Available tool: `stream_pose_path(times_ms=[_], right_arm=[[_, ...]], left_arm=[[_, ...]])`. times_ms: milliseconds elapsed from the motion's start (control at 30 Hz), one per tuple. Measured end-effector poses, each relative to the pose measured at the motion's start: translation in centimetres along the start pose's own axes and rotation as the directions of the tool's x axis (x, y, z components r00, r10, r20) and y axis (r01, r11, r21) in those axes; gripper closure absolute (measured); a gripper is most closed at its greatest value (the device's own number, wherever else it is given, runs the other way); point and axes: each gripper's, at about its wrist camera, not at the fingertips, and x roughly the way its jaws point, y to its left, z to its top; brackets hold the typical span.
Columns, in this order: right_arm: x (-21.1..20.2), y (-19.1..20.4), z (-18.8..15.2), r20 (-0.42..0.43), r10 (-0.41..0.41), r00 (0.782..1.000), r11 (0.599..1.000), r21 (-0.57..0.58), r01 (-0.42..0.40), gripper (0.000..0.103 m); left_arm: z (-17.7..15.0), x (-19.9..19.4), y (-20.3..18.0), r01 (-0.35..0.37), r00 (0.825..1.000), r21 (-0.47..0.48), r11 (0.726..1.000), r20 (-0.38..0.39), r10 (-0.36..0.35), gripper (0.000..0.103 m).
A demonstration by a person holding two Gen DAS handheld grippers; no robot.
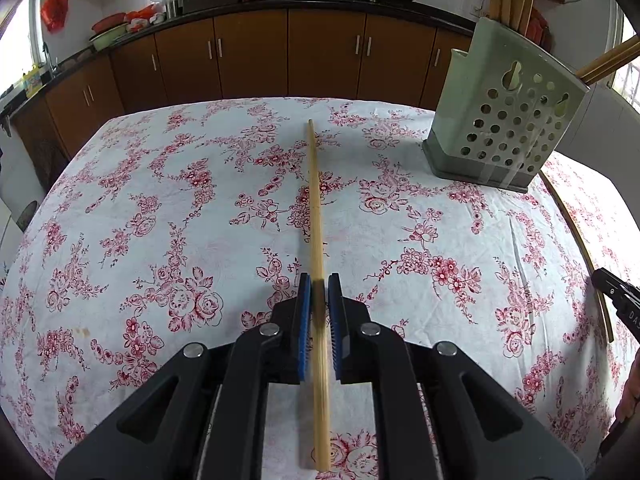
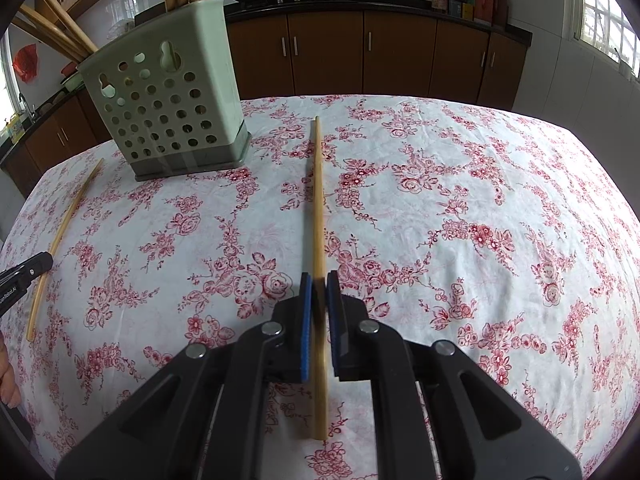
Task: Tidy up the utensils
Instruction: 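Lift the held chopsticks with both tools and carry them toward the holder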
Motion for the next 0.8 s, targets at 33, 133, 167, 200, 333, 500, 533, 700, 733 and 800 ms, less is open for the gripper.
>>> stream_pose_path(times_ms=[33, 133, 167, 200, 333, 500, 533, 700, 733, 800], right_arm=[[-0.01, -0.01, 0.00, 0.000, 0.000, 1.000, 1.000, 0.000, 0.000, 0.093], [-0.02, -0.02, 0.00, 0.000, 0.001, 1.000, 1.000, 0.000, -0.001, 0.093], [-0.03, -0.06, 0.00, 0.000, 0.001, 1.000, 1.000, 0.002, -0.001, 0.093], [-0.03, -0.01, 0.00, 0.000, 0.001, 1.000, 1.000, 0.002, -0.001, 0.093], [-0.01, 0.00, 0.01, 0.001, 0.001, 1.000, 1.000, 0.002, -0.001, 0.093], [0.00, 0.00, 0.00, 0.001, 0.001, 1.000, 1.000, 0.001, -0.001, 0.093], [0.00, 0.00, 0.00, 0.001, 0.001, 1.000, 1.000, 0.001, -0.001, 0.093], [0.02, -0.06, -0.01, 0.001, 0.001, 1.000, 1.000, 0.001, -0.001, 0.092], [0.01, -0.06, -0.02, 0.001, 0.002, 1.000, 1.000, 0.001, -0.002, 0.092], [0.02, -0.06, -0.02, 0.001, 0.002, 1.000, 1.000, 0.001, -0.002, 0.092]], left_arm=[[0.00, 0.00, -0.01, 0.000, 1.000, 0.000, 1.000, 0.000, 0.000, 0.093], [0.00, -0.02, 0.03, 0.000, 1.000, 0.000, 1.000, 0.000, 0.000, 0.093], [-0.01, -0.02, 0.05, 0.000, 1.000, 0.000, 1.000, 0.000, 0.000, 0.093], [-0.01, -0.04, 0.06, 0.000, 1.000, 0.000, 1.000, 0.000, 0.000, 0.093], [-0.01, -0.08, 0.10, 0.000, 1.000, -0.001, 1.000, 0.000, 0.000, 0.093], [0.06, 0.06, -0.10, 0.003, 1.000, -0.003, 1.000, -0.001, -0.003, 0.093], [0.06, 0.06, -0.16, 0.004, 1.000, -0.003, 1.000, -0.001, -0.004, 0.093], [0.08, 0.04, -0.05, 0.005, 1.000, -0.004, 1.000, -0.001, -0.005, 0.093], [0.08, 0.03, -0.03, 0.005, 1.000, -0.004, 1.000, -0.001, -0.005, 0.093], [0.08, 0.03, -0.05, 0.005, 1.000, -0.004, 1.000, -0.001, -0.005, 0.093]])
